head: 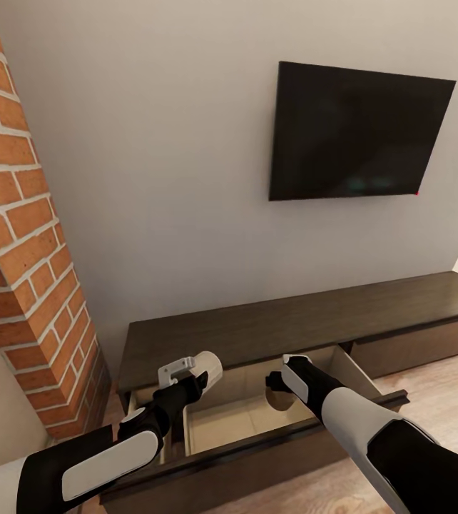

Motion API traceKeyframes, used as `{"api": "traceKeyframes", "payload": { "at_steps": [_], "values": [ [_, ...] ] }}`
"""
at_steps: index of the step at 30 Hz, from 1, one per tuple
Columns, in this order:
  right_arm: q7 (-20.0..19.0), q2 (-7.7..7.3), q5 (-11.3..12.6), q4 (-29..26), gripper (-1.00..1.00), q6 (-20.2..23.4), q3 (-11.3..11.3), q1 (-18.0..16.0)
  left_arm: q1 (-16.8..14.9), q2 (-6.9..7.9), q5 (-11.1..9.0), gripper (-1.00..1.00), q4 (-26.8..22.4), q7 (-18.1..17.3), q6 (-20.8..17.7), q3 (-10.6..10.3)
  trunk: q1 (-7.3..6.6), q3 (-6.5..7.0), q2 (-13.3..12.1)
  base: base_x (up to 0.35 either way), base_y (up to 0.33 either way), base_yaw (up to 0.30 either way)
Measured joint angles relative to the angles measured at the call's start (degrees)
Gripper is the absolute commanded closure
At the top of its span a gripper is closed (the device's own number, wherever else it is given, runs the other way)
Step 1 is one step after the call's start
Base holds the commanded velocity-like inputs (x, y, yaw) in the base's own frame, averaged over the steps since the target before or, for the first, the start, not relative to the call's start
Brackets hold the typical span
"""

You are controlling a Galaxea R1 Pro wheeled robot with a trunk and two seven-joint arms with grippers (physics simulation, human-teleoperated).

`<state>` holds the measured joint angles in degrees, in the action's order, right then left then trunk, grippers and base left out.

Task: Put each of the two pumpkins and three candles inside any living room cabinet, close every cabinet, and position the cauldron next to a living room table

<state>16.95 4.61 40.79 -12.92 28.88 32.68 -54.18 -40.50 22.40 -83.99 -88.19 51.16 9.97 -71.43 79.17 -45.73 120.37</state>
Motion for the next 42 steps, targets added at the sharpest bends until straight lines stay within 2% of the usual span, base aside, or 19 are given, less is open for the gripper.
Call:
{"api": "traceKeyframes", "payload": {
  "at_steps": [18, 27, 28, 42],
  "values": [
    [0.09, -0.01, 0.06, 0.02, 1.00, -0.11, 0.08, 0.01, 0.01, -0.05, -0.11, 1.00, -0.07, 0.01, 0.03, -0.01, 3.73, -3.05, 6.80, 0.000, 0.000, 0.000],
    [0.16, -0.01, -0.02, 0.01, 1.00, -0.16, 0.08, -0.01, 0.00, -0.10, -0.01, 1.00, -0.07, 0.01, 0.00, -0.05, 3.73, -3.05, 6.82, 0.000, 0.000, 0.000],
    [0.20, -0.01, -0.04, 0.01, -1.00, -0.16, 0.08, -0.01, 0.00, -0.10, -0.03, 1.00, -0.04, 0.01, 0.00, -0.05, 3.74, -3.05, 6.82, 0.000, 0.000, 0.000],
    [0.02, -0.01, -0.08, -0.63, -1.00, -0.20, 0.09, -0.01, 0.00, -0.01, -0.02, 1.00, -0.06, 0.01, -0.01, -0.05, 3.73, -3.05, 6.82, 0.000, 0.000, 0.000]
  ]
}}
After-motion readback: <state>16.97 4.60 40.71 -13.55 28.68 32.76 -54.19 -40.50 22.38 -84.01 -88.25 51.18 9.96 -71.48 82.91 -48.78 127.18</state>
